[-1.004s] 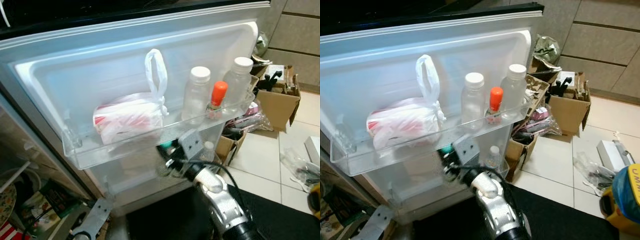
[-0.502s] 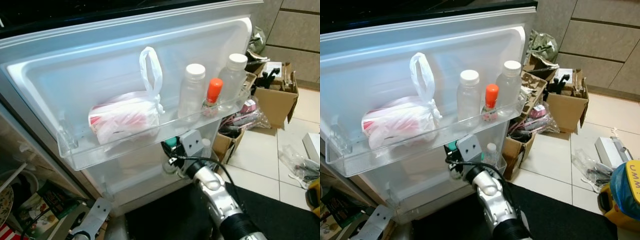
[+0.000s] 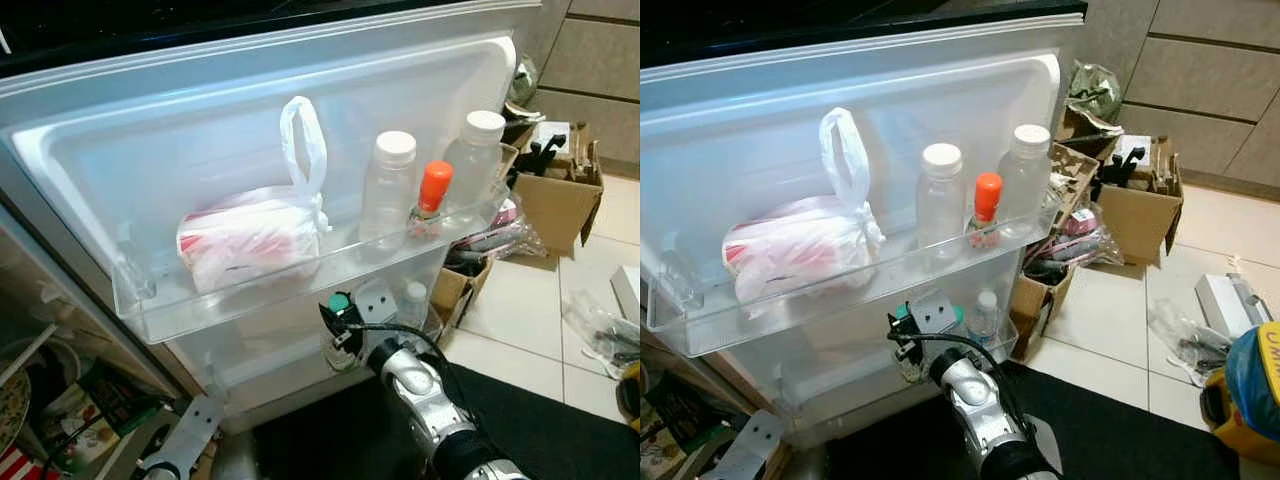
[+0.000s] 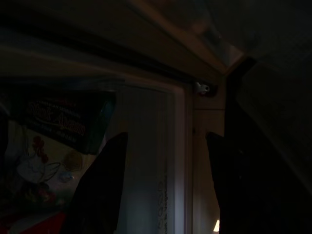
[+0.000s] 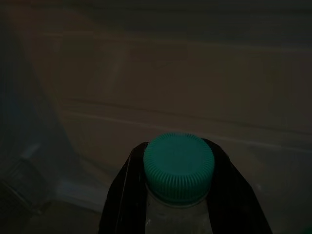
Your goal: Restocking fridge
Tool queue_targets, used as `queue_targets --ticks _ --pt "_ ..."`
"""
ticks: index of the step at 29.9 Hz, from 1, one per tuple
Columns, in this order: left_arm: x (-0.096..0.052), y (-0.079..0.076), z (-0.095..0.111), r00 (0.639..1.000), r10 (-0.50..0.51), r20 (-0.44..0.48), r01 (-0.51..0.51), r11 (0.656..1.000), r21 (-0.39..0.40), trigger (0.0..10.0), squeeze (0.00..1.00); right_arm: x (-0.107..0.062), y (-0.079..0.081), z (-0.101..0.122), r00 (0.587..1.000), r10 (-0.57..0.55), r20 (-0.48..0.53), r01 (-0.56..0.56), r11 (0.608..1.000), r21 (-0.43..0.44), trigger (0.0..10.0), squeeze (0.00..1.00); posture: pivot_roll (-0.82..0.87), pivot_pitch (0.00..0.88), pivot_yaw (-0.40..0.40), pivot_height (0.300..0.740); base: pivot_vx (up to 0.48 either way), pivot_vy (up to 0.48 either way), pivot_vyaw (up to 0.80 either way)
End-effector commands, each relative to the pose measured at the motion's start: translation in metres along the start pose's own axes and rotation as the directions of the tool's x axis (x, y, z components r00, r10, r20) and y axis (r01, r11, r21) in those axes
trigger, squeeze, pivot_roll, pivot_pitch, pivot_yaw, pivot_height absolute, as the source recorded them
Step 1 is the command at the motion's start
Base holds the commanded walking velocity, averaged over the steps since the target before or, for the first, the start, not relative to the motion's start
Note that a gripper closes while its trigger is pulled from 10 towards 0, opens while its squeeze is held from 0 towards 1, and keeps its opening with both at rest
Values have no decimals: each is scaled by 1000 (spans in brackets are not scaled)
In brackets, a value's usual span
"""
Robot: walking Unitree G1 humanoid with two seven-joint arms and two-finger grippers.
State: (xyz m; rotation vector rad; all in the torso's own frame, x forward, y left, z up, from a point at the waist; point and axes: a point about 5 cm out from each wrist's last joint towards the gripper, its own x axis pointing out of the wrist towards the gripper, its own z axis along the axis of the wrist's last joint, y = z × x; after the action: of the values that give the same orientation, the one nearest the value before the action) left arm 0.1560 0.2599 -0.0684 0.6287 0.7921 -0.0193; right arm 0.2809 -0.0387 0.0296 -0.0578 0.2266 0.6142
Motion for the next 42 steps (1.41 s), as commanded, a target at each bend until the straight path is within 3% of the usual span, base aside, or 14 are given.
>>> queue_targets --ticks 1,7,8,9,10,21,22,23,31,33,42 --pt "-4 7 -11 1000 12 -22 -12 1000 14 10000 0 0 3 -4 1000 10 -17 -10 1000 -29 10000 0 126 82 -6 486 0 0 0" --pt "-6 6 -15 999 11 -31 -10 1000 16 10000 0 2 5 -6 1000 17 -21 -18 999 -31 10000 8 133 87 -7 486 0 0 0" --pt "-6 6 -16 999 11 -33 -10 1000 15 10000 0 2 5 -6 1000 23 -19 -24 999 -39 10000 686 132 90 -6 486 0 0 0" --pt "-6 6 -16 999 11 -33 -10 1000 15 10000 0 2 5 -6 1000 23 -19 -24 999 -39 10000 686 132 90 -6 486 0 0 0" --pt "-6 7 -16 999 11 -34 -10 1000 15 10000 0 2 5 -6 1000 26 -17 -27 999 -42 10000 1000 129 90 -5 486 0 0 0" --pt "-3 5 -10 1000 3 -27 -2 1000 17 10000 0 1 -1 1 999 2 44 1 998 -67 10000 1000 108 87 -2 486 0 0 0" --pt "-3 5 -9 1000 2 -25 -1 1000 17 10000 0 -1 -3 3 998 -6 63 10 998 -69 10000 243 107 87 -3 486 0 0 0" --pt "-3 4 -9 1000 0 -25 0 1000 15 10000 0 -5 -6 6 995 -11 97 18 997 -70 10000 0 102 88 -7 486 0 0 0" --pt "-3 2 -10 1000 -2 -30 3 1000 12 10000 0 -24 -9 11 985 30 168 -15 996 -88 10000 0 95 90 -11 486 0 0 0" --pt "-4 2 -12 999 -2 -37 2 1000 11 10000 0 -49 -8 15 976 102 192 -79 989 -128 10000 0 86 91 -16 486 0 0 0" --pt "-3 -1 -11 999 -7 -42 7 1000 8 10000 0 -82 -11 22 970 151 191 -120 979 -167 10000 0 61 88 -24 486 0 0 0"
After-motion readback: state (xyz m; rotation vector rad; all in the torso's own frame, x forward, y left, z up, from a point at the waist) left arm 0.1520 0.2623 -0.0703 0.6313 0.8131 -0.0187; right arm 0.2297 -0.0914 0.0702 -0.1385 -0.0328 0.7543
